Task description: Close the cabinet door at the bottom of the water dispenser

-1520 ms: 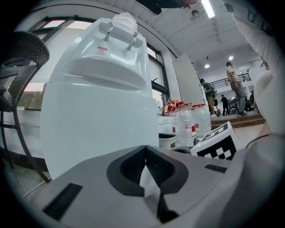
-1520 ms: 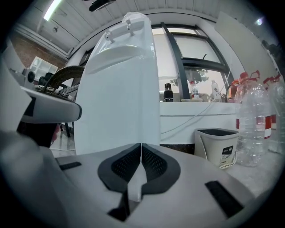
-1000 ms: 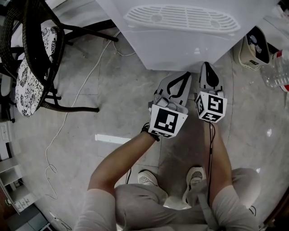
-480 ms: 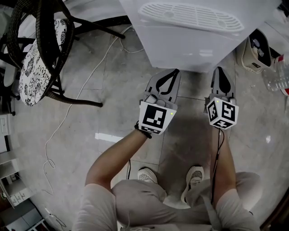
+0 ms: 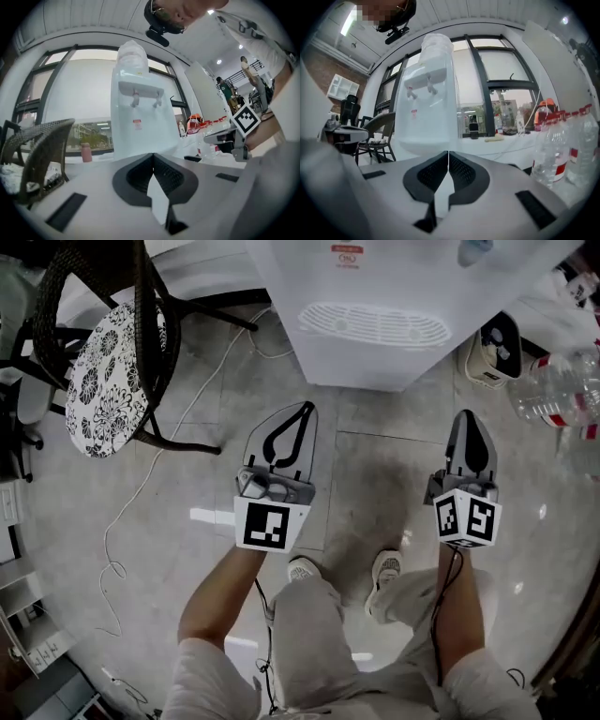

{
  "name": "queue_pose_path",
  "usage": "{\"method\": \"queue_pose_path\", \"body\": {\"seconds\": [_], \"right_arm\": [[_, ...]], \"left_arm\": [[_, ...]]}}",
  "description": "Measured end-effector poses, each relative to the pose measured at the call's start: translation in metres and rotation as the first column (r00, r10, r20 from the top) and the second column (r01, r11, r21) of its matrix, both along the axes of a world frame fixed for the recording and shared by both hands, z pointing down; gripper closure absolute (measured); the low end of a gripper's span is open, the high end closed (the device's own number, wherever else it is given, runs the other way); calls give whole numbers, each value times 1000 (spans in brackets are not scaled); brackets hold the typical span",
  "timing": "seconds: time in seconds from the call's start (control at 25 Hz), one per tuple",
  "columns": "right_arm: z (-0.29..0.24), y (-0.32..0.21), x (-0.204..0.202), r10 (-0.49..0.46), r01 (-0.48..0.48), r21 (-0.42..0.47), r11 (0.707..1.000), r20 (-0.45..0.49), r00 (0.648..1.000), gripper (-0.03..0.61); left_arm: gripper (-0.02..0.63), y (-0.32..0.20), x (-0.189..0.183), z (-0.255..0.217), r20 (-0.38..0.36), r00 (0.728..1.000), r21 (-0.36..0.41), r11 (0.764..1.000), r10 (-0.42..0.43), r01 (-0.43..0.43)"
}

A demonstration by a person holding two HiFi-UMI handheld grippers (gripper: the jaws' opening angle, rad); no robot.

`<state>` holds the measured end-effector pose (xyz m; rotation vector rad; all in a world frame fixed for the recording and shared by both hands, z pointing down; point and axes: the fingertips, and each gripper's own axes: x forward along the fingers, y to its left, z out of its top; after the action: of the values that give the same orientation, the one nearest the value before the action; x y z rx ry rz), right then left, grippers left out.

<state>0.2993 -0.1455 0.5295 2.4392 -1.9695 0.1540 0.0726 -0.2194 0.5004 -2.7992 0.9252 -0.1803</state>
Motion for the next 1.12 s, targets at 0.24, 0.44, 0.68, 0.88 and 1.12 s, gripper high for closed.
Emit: {"method": "queue_pose_path", "body": {"seconds": [0.24, 0.44, 0.68, 0.88, 1.12], "right_arm": [[-188, 47, 19, 49, -51, 28, 998, 65, 997, 558], [-343, 80, 8, -34, 33, 20, 999, 32, 999, 558], [-527, 129, -11, -129, 131, 27, 991, -63, 990, 558], [-612, 189, -2, -103, 104, 7, 995, -71, 992, 558], [-672, 225, 5, -48, 56, 81, 995, -95, 994, 558]], "left_arm": [[606, 30, -19, -165, -36, 998, -61, 997, -56, 54], [606, 73, -28, -317, -34, 996, -97, 992, -79, 75], [606, 98, -51, -485, -117, 983, -144, 982, -138, 121], [606, 123, -79, -578, -145, 972, -114, 979, -187, 171], [606, 137, -117, -640, -210, 949, -110, 970, -235, 215]]}}
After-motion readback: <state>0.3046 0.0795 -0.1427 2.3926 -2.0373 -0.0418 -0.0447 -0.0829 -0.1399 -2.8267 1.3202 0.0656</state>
